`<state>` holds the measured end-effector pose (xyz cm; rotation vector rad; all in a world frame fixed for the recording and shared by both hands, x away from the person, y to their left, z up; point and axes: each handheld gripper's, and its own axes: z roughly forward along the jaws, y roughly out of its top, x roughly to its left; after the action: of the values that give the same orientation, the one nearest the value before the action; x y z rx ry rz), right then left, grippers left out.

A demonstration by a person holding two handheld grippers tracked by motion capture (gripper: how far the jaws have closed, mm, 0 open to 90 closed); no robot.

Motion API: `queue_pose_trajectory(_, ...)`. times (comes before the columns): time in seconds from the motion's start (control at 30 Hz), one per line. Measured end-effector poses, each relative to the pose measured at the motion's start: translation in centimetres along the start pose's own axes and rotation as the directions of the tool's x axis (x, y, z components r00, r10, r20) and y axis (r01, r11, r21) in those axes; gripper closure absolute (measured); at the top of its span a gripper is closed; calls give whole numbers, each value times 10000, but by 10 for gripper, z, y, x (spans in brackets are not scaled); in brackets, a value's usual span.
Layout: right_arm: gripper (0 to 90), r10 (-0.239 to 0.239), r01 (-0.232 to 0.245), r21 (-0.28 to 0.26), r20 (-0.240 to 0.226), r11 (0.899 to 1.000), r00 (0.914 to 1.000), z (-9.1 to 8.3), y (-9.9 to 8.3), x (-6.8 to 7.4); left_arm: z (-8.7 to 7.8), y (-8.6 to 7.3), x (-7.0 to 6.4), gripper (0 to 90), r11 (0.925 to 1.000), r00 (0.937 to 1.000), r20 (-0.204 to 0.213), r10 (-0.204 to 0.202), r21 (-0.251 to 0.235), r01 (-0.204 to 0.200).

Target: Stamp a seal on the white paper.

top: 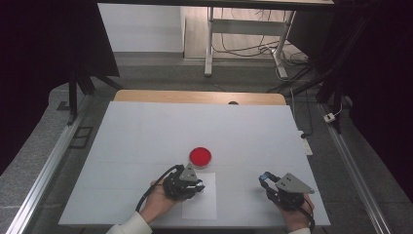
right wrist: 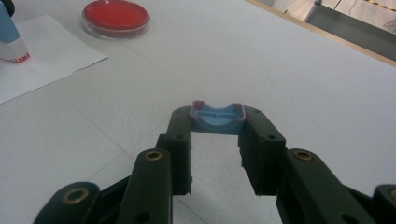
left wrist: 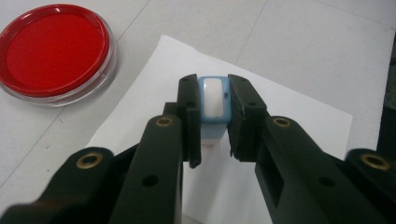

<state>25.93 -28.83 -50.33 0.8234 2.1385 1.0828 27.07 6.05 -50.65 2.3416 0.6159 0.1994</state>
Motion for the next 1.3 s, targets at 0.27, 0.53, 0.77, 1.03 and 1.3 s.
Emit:
queue_pose_trajectory(0.27, 650, 10, -10, -9, 10, 10000, 10000, 0, 0, 0, 0, 0, -1, 764, 9999, 9999, -84, 149, 28, -149)
queue_pose_trajectory(0.53, 650, -11, 11, 10, -7, 10000, 10000, 0, 0, 0, 0, 0, -1, 763, 10000, 10000, -51, 58, 15, -58)
queue_pose_trajectory(0.77, 650, -20, 20, 9, -11, 10000, 10000, 0, 0, 0, 0, 0, -1, 763, 10000, 10000, -52, 58, 46, -58)
queue_pose_trajectory(1.03, 650, 23, -23, 3, -17, 10000, 10000, 0, -1, -1, -3, 1, -1, 760, 9999, 10000, -78, 19, -106, -20)
queue_pose_trajectory(1.3, 650, 31, -31, -1, -17, 10000, 10000, 0, -1, -1, -6, 4, -5, 758, 9996, 10000, 5, 72, -261, -72)
